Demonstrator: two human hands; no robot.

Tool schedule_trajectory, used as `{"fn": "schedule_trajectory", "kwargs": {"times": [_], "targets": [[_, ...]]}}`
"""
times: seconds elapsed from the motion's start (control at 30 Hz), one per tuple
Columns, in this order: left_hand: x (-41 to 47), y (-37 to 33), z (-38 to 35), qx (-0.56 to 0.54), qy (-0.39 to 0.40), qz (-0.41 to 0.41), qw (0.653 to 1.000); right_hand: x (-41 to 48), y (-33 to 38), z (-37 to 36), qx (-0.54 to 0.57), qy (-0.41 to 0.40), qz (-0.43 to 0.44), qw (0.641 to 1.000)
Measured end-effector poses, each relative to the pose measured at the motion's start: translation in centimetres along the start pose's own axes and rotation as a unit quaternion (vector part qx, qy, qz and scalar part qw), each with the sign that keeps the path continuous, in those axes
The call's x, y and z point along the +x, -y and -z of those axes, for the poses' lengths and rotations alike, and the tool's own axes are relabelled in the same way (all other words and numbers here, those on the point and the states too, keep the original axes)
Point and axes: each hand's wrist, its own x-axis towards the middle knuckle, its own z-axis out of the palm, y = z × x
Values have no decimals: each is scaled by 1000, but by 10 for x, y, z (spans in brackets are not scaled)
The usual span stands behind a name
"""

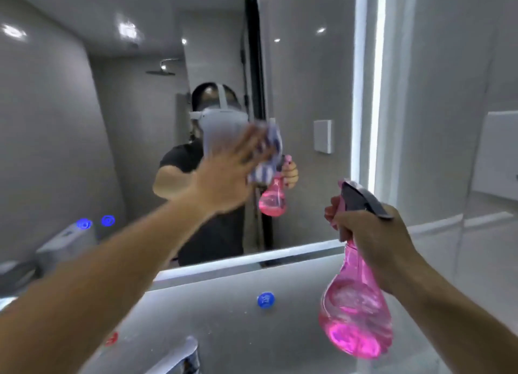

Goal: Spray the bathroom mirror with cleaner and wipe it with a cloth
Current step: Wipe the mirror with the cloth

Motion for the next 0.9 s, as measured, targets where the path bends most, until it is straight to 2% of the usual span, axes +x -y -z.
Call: {"fn": "schedule_trajectory", "kwargs": {"times": [0.1,0.2,0.23,0.3,0.4,0.5,0.6,0.67,0.7,0.77,0.8,0.9], "targets": [[36,53,12,20,-55,101,993,-4,1,-18,-11,-2,1,1000],[27,34,1,12,-58,141,988,-11,-2,-31,-18,-2,-4,1000],[10,13,-7,2,-53,133,990,-13,-3,-34,-18,-3,-7,1000],[-44,-41,-27,-35,7,51,998,-18,-7,-36,-19,-4,-11,1000],[-141,-112,-60,-63,170,-61,982,-32,-13,-34,-37,15,0,999],[-200,-132,-69,-136,288,-84,944,-44,-20,-31,-51,36,-2,998],[-217,-129,-46,-205,374,-34,904,-56,-25,-37,-59,82,-15,995],[-213,-121,-26,-307,410,33,859,-67,-25,-48,-55,131,-19,990],[-213,-117,-18,-357,393,83,844,-73,-25,-54,-45,156,-27,986],[-214,-106,3,-492,392,175,757,-84,-20,-69,-37,214,-56,974],[-212,-98,13,-524,382,200,734,-88,-16,-76,-37,250,-76,964],[-214,-66,45,-575,351,214,708,-101,-11,-90,-37,349,-121,929]]}}
